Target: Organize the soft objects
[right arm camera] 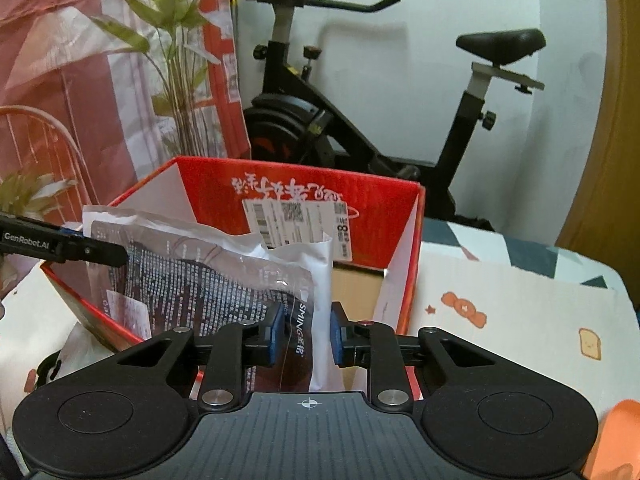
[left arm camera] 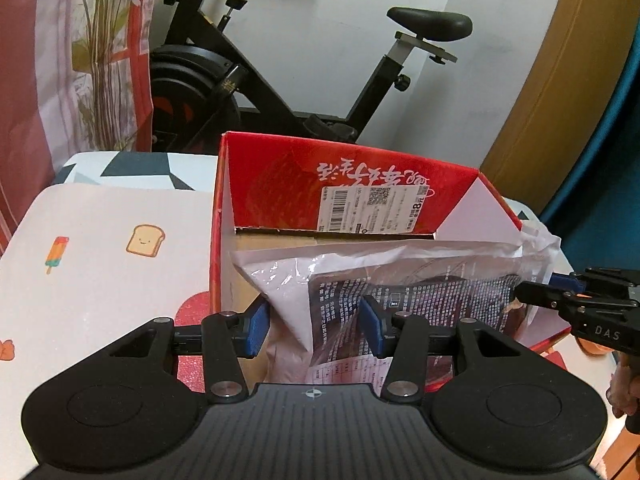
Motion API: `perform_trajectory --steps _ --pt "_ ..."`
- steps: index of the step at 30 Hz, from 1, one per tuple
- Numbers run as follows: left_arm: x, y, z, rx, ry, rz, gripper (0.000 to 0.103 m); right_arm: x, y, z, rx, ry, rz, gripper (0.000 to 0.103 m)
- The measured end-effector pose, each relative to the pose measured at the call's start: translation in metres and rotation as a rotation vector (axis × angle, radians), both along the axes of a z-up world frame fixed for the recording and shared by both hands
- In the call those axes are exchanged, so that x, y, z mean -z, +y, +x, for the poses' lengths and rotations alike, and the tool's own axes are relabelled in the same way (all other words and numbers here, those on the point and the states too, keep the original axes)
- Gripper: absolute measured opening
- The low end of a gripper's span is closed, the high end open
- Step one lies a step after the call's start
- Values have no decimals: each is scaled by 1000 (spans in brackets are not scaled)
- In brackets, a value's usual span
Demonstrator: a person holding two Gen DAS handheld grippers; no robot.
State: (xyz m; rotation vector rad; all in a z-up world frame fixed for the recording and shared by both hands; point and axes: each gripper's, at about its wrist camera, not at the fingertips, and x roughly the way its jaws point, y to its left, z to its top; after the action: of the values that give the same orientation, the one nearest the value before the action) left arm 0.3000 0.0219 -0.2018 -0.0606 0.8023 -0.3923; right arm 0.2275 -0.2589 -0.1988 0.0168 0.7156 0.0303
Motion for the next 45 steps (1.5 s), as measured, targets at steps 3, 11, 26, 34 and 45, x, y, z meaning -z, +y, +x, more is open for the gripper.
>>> perform_trajectory --steps 3,11,26,34,45 --pt "0 -4 1 2 3 12 51 1 -2 3 15 22 16 21" --pt "-7 -5 -3 1 -20 28 52 0 -4 12 36 76 30 21" --pt "-30 -1 2 -17 -128 -9 52 11 6 67 58 222 -54 16" --pt "-15 2 7 -14 -112 -26 52 33 17 102 28 352 -171 13" --pt "-15 11 5 -41 -107 -28 52 35 23 101 51 336 -215 19"
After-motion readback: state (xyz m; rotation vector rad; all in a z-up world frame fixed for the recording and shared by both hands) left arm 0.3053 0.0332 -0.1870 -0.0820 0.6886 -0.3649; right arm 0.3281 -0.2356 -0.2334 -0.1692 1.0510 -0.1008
